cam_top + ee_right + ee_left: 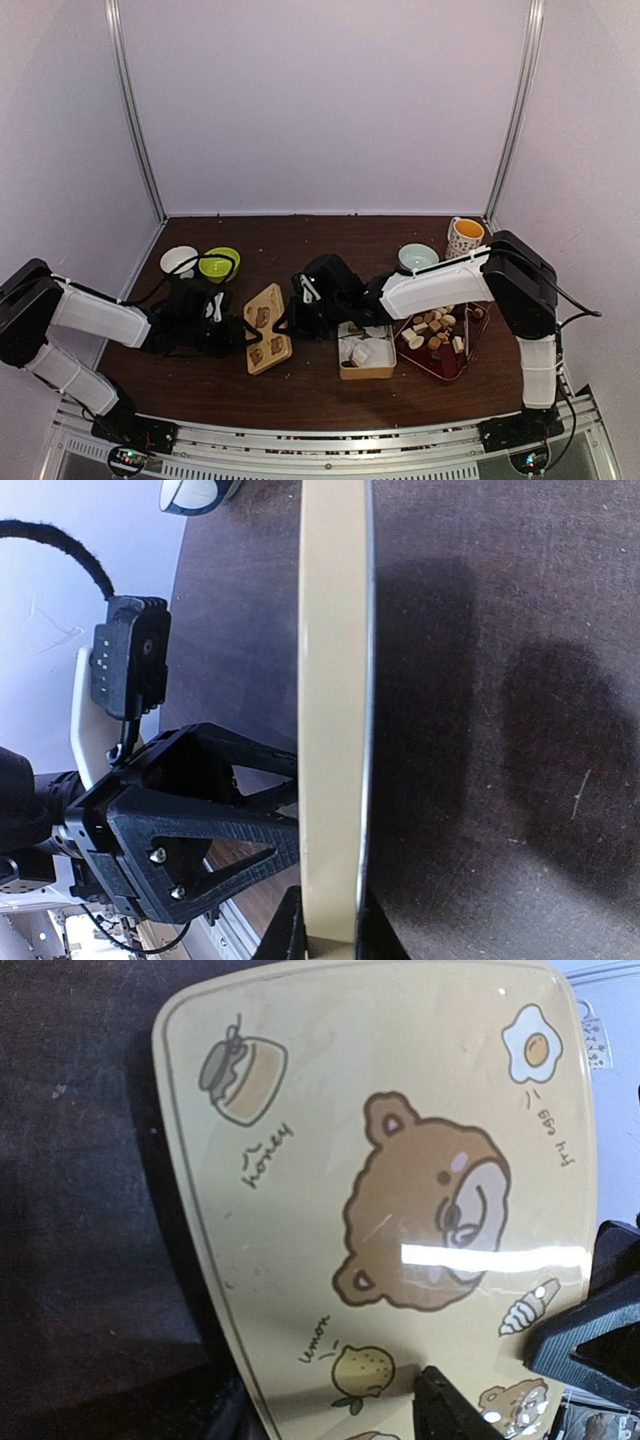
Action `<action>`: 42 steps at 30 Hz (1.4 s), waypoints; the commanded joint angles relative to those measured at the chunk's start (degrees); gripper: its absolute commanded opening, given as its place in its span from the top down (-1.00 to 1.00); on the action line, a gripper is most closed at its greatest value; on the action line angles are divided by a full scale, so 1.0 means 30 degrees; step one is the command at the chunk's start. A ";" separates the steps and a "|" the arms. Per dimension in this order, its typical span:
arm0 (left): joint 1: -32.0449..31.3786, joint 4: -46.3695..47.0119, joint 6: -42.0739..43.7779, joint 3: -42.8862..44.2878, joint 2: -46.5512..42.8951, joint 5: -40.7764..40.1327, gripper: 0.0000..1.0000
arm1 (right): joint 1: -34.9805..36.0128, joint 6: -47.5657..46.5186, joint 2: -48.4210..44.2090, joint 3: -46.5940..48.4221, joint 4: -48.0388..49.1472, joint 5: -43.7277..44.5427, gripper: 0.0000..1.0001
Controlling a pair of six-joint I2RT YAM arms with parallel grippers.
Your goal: Pack the chocolate
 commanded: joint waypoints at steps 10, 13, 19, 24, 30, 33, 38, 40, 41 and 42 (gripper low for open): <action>-0.0210 -0.2633 0.1081 -0.0127 -0.6854 -0.1108 -0.55 | 0.0016 -0.1599 -0.5128 -0.2442 0.0158 0.1272 0.86; -0.0337 -0.3691 0.1631 0.0740 -0.7205 -0.0580 -0.55 | -0.0211 -0.1372 -0.6702 -0.3827 0.0511 0.1294 0.88; -0.0923 -0.2793 0.1452 0.1340 -0.5994 -0.0137 -0.55 | -0.0801 -0.0769 -0.9554 -0.7043 0.1136 0.1550 0.90; -0.2332 -0.1712 0.1131 0.2400 -0.3864 -0.0413 -0.54 | -0.1510 0.0243 -1.1881 -1.0126 0.2630 0.2427 0.92; -0.3716 -0.0253 0.0740 0.3630 -0.1254 -0.0294 -0.52 | -0.1989 0.1642 -1.3265 -1.3121 0.4821 0.3222 0.92; -0.4199 0.0337 0.0522 0.4361 -0.0004 -0.0125 -0.50 | -0.2145 0.2282 -1.3542 -1.4219 0.6040 0.3509 0.92; -0.4454 0.2627 -0.0223 0.4536 0.1838 0.0770 -0.40 | -0.2309 0.3351 -1.3269 -1.5290 0.8269 0.3534 0.92; -0.4603 0.3484 -0.0598 0.4654 0.2492 0.1098 -0.34 | -0.2399 0.3654 -1.3117 -1.5630 0.9096 0.3662 0.92; -0.4660 0.3703 -0.0663 0.4811 0.2797 0.1194 -0.31 | -0.2521 0.3782 -1.3026 -1.5788 0.9426 0.3652 0.92; -0.4776 0.3793 -0.0711 0.5058 0.3109 0.1246 -0.29 | -0.2576 0.3922 -1.2960 -1.5910 0.9735 0.3691 0.92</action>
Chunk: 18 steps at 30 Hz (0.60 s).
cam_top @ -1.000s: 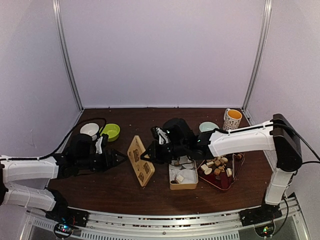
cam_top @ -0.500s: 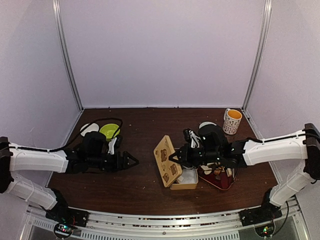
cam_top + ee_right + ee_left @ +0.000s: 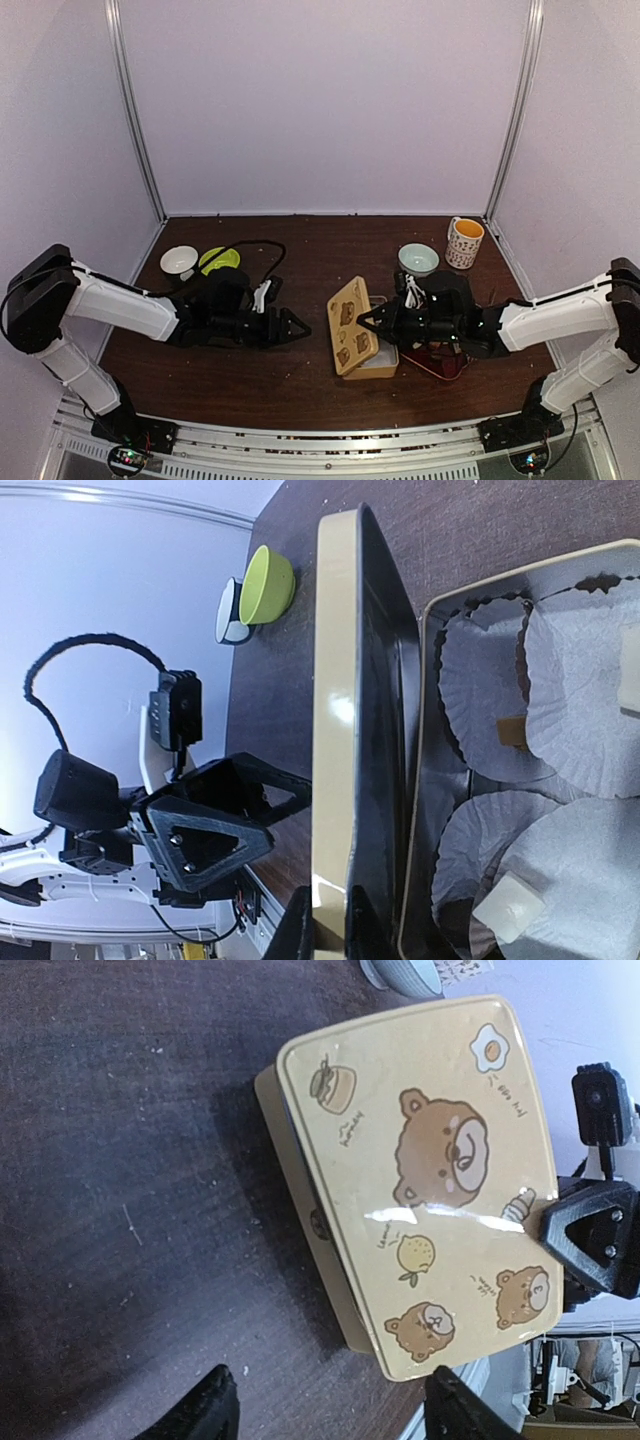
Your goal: Pack the chocolate
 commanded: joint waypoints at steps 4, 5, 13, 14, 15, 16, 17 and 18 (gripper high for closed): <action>-0.0489 0.2719 -0.0655 0.1729 0.2046 0.0968 -0.28 | -0.0761 0.1096 0.0304 -0.0792 0.3396 0.0569 0.91; -0.0493 0.2868 -0.0698 0.1879 0.2358 0.1064 -0.28 | -0.0827 0.1069 0.0305 -0.0837 0.3346 0.0563 0.91; -0.0767 0.3496 -0.0859 0.2948 0.4422 0.1677 -0.25 | -0.1286 0.1028 0.0742 -0.1278 0.3508 0.0454 0.86; -0.0799 0.3617 -0.0888 0.3075 0.4608 0.1768 -0.23 | -0.1310 0.1009 0.0766 -0.1322 0.3496 0.0453 0.85; -0.0814 0.3750 -0.0910 0.3178 0.4842 0.1882 -0.20 | -0.1342 0.0981 0.0806 -0.1379 0.3487 0.0428 0.84; -0.0845 0.3880 -0.0956 0.3268 0.5091 0.1973 -0.17 | -0.1379 0.0989 0.0807 -0.1452 0.3497 0.0446 0.83; -0.0867 0.4057 -0.1043 0.3356 0.5313 0.2069 -0.14 | -0.1410 0.0957 0.0844 -0.1505 0.3531 0.0438 0.83; -0.0888 0.4240 -0.1186 0.3444 0.5625 0.2154 -0.12 | -0.1461 0.0931 0.0874 -0.1534 0.3539 0.0389 0.82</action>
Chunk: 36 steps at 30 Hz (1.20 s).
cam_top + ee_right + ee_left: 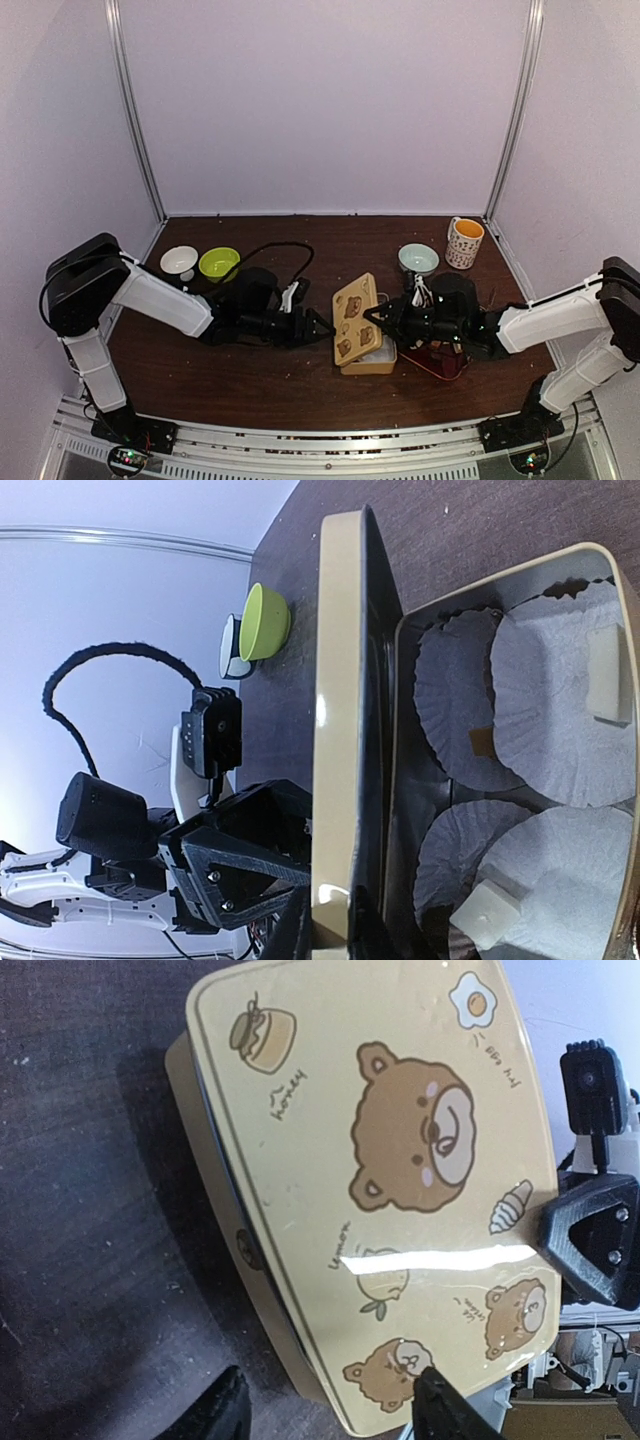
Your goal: Pack the chocolate
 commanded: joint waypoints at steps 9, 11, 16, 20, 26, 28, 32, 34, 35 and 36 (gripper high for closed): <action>-0.0312 0.3329 -0.1289 0.0807 0.2242 0.1291 -0.03 | -0.0527 -0.0585 0.0389 -0.0361 0.0061 0.0214 0.75; -0.0314 0.3650 -0.1457 0.0855 0.2354 0.1396 0.02 | -0.0582 -0.0768 0.0400 -0.0346 -0.0186 0.0176 0.72; -0.0372 0.3944 -0.1531 0.1036 0.2368 0.1365 0.19 | -0.0648 -0.1241 0.0317 -0.0320 -0.1083 0.0290 0.70; -0.0401 0.4103 -0.1619 0.1306 0.2736 0.1646 0.25 | -0.0663 -0.1508 0.0307 -0.0261 -0.1549 0.0281 0.70; -0.0402 0.4244 -0.1647 0.1364 0.2800 0.1574 0.26 | -0.0664 -0.2224 -0.0040 0.0075 -0.2961 0.0273 0.70; -0.0402 0.4086 -0.1536 0.1439 0.2807 0.1551 0.26 | -0.0618 -0.2839 -0.0331 0.0399 -0.4259 0.0500 0.69; -0.0402 0.3507 -0.1186 0.1718 0.2778 0.1471 0.26 | -0.0618 -0.3851 -0.0866 0.0593 -0.6335 0.1110 0.62; -0.0401 0.2698 -0.0894 0.1996 0.2801 0.1331 0.27 | -0.0614 -0.4280 -0.0945 0.0734 -0.7010 0.1156 0.59; -0.0424 0.2216 -0.0681 0.2164 0.2822 0.1239 0.27 | -0.0593 -0.4475 -0.0936 0.0843 -0.7305 0.1144 0.58; -0.0452 0.1706 -0.0428 0.2364 0.2829 0.1151 0.27 | -0.0576 -0.4653 -0.0895 0.0974 -0.7620 0.1164 0.57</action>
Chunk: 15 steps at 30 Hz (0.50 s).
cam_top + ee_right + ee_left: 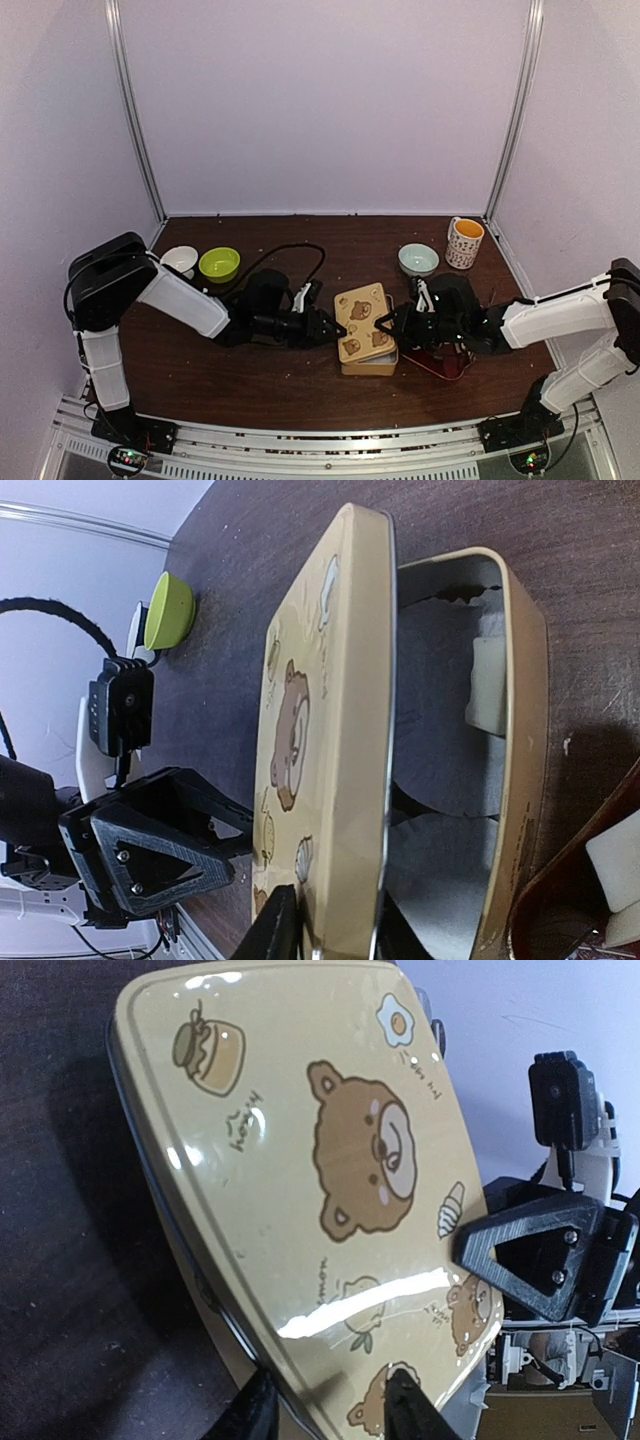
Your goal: Pack the chocolate
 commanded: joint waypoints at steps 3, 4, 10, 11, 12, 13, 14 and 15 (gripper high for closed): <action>-0.0267 -0.2198 0.1677 0.1553 0.0207 -0.0425 0.28 | 0.0105 -0.1740 -0.0252 0.0786 -0.3274 0.0737 0.55; -0.0293 -0.2436 0.1779 0.1649 0.0199 -0.0465 0.27 | 0.0106 -0.1862 -0.0294 0.0840 -0.3436 0.0801 0.55; -0.0372 -0.3541 0.2397 0.2048 0.0207 -0.0826 0.28 | 0.0562 -0.2701 -0.0544 0.1468 -0.5297 0.1647 0.53; -0.0401 -0.3860 0.2557 0.2180 0.0207 -0.0918 0.27 | 0.0709 -0.2864 -0.0515 0.1637 -0.5754 0.1834 0.52; -0.0431 -0.4149 0.2698 0.2284 0.0207 -0.0977 0.28 | 0.0896 -0.3031 -0.0515 0.1798 -0.6199 0.2048 0.51; -0.0445 -0.4409 0.2851 0.2429 0.0207 -0.1069 0.28 | 0.1040 -0.3162 -0.0508 0.1924 -0.6585 0.2250 0.52; -0.0473 -0.4785 0.2984 0.2550 0.0185 -0.1165 0.28 | 0.1172 -0.3237 -0.0485 0.2002 -0.6915 0.2458 0.51; -0.0502 -0.5063 0.3114 0.2721 0.0204 -0.1242 0.28 | 0.1258 -0.3290 -0.0504 0.2048 -0.7169 0.2624 0.51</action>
